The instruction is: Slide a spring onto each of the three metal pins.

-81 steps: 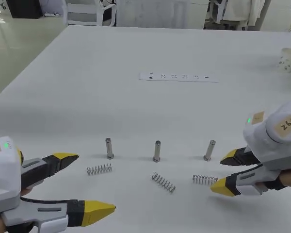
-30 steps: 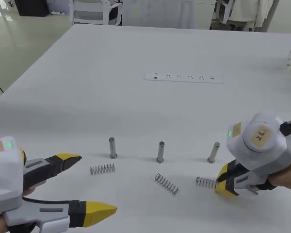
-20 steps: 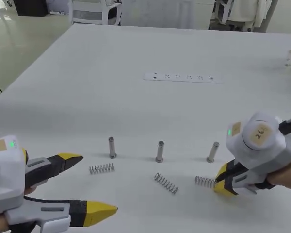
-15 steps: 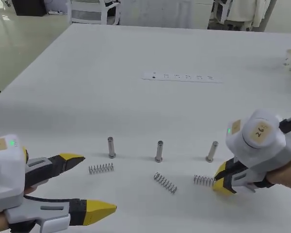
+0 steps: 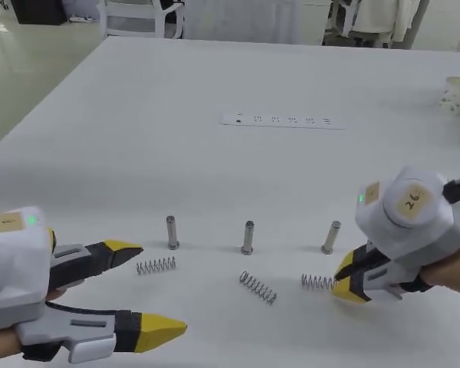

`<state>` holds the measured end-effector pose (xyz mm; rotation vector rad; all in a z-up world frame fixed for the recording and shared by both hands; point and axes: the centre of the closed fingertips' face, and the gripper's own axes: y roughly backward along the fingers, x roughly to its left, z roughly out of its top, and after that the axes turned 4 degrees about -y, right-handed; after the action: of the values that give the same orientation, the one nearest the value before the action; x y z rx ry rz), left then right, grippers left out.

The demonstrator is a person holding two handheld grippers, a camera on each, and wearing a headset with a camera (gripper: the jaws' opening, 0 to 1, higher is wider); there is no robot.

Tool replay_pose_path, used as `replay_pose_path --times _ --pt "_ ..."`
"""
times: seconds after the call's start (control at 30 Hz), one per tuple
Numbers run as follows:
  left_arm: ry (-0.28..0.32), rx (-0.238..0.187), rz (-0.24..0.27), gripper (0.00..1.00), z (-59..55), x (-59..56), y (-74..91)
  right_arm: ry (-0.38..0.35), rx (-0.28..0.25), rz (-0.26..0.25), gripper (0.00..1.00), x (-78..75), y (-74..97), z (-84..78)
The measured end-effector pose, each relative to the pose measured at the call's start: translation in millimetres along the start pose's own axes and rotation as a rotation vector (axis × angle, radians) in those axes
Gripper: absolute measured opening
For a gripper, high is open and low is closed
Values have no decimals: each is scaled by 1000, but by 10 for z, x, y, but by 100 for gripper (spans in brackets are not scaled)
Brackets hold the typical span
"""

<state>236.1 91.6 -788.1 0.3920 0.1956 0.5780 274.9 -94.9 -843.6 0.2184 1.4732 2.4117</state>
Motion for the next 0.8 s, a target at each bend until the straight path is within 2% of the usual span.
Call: replay_pose_path --times 0.63,0.8 --pt "-26 4 -79 64 73 -92 -107 33 -13 8 8 106 88 136" --pt "-46 18 -94 63 78 -108 -117 46 -17 14 8 131 100 180"
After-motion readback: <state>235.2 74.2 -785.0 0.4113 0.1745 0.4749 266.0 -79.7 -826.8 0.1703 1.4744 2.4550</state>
